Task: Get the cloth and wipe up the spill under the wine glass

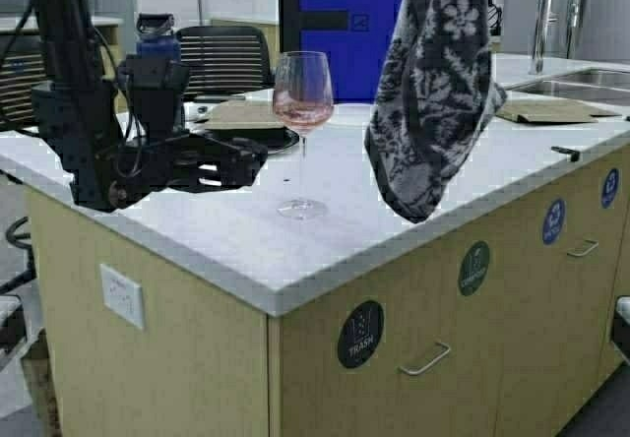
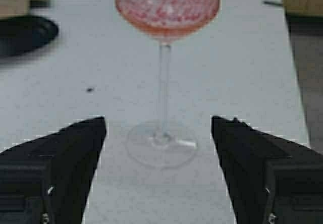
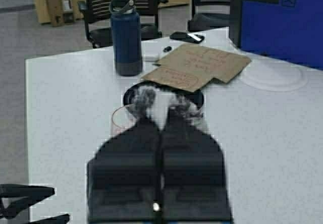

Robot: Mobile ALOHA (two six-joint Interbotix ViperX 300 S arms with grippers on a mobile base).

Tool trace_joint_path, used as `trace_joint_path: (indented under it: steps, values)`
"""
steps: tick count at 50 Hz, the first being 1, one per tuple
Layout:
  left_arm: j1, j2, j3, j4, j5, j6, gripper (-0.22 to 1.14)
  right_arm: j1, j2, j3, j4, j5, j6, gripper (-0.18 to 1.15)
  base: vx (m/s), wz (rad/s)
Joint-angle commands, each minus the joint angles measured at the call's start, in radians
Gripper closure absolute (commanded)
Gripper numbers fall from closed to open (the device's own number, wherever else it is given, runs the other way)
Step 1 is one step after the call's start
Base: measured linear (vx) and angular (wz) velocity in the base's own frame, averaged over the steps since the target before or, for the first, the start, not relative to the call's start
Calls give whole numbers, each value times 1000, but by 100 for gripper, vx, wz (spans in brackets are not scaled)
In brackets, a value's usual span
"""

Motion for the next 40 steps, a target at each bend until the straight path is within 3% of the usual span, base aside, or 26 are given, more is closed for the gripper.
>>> trace_joint_path:
  steps: [1, 13, 24, 40]
  values:
    - [-17, 5, -35, 5, -8, -2, -5, -2, 0, -21, 0, -17, -9, 91, 13, -5]
    - [-21, 38, -58, -6, -9, -3, -5, -2, 31, -29, -2, -17, -23, 91, 12, -10]
    - [-23, 55, -58, -103, -11, 23, -5, -3, 41, -32, 0, -17, -23, 91, 9, -10]
    - [-25, 101, -80, -130, -15, 29, -5, -2, 52, -32, 0, -18, -23, 91, 6, -8]
